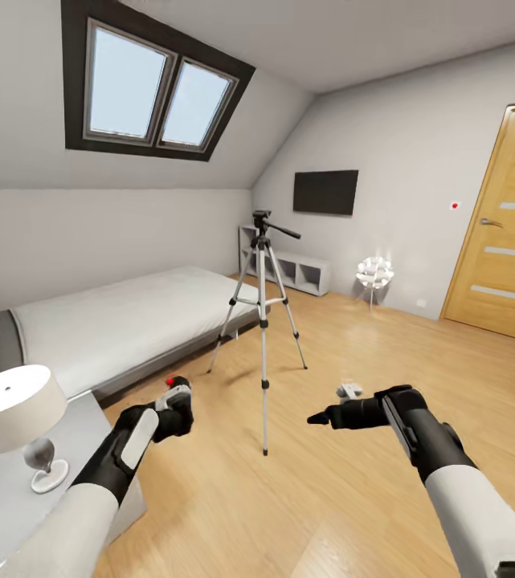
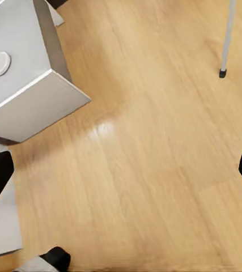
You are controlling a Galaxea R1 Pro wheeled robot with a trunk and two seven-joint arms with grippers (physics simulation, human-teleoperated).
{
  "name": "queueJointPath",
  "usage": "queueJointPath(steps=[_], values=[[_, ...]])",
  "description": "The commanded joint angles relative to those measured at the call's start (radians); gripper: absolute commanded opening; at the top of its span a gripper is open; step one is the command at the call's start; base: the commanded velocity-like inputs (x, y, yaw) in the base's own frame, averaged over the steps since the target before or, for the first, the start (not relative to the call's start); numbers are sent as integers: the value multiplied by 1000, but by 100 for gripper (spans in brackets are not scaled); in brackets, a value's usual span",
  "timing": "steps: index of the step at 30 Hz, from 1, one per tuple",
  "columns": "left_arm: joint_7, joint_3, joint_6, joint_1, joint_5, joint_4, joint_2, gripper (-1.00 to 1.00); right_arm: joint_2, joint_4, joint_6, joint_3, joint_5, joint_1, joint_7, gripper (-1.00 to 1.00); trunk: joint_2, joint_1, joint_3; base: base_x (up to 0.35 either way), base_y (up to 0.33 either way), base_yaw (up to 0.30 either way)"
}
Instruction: Attach the digital camera to the camera tripod in the bedroom.
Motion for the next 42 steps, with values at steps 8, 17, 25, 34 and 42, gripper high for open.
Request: queueJointPath(steps=[8,17,25,34,42], values=[[-6,16,-316,1,13,658,39,-100,6,627,-422,1,109,-1,-388,100,55,-31,24,0,0,0],[-33,16,-584,418,-36,784,5,-100,-3,873,-901,-3,114,410,-771,100,118,-65,52,0,0,0],[-42,14,-609,442,-144,785,-2,-100,-1,875,-985,-8,34,516,-843,100,174,-96,77,0,0,0],[-43,14,-607,444,-158,785,0,-100,-1,874,-994,-6,-17,525,-851,100,237,-131,106,0,0,0],[-43,15,-605,444,-157,785,1,-100,0,874,-997,-5,-15,525,-850,100,293,-161,131,0,0,0]])
